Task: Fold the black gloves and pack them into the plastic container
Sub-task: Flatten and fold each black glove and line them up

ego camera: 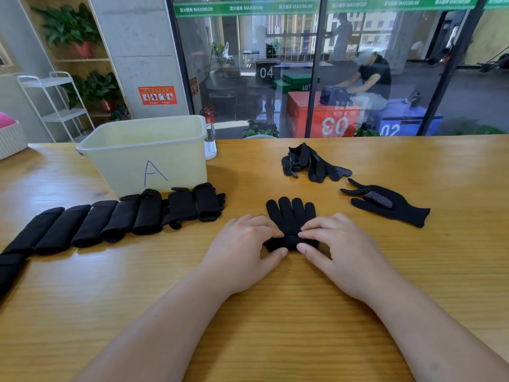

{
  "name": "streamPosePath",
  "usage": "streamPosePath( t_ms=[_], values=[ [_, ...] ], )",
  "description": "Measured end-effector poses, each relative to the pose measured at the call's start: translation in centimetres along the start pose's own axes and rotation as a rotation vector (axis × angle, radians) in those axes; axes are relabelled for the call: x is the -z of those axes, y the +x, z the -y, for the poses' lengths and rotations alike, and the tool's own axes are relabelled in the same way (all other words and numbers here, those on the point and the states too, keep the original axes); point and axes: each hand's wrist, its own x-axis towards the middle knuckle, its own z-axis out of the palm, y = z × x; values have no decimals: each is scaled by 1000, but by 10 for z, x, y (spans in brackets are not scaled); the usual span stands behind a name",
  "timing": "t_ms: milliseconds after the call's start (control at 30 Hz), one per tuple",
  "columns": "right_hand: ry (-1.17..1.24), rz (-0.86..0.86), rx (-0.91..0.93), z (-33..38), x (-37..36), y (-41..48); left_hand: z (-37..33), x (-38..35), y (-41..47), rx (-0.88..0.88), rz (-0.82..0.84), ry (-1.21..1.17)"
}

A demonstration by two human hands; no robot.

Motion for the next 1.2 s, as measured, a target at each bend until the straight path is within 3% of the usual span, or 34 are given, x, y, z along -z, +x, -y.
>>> streamPosePath(
  t_ms=[133, 500, 867, 1200],
  values=[
    [-34, 62, 9, -1, -1, 1, 1, 1, 1, 12, 14, -1],
    [86, -9, -73, -3, -2, 2, 4, 3, -1, 134, -12, -239],
    [464, -77, -303, -8, -2, 5, 1, 2, 1, 284, -15, -438],
    [341, -171, -341, -2, -10, 15, -2, -8, 7, 347, -119, -440]
  ],
)
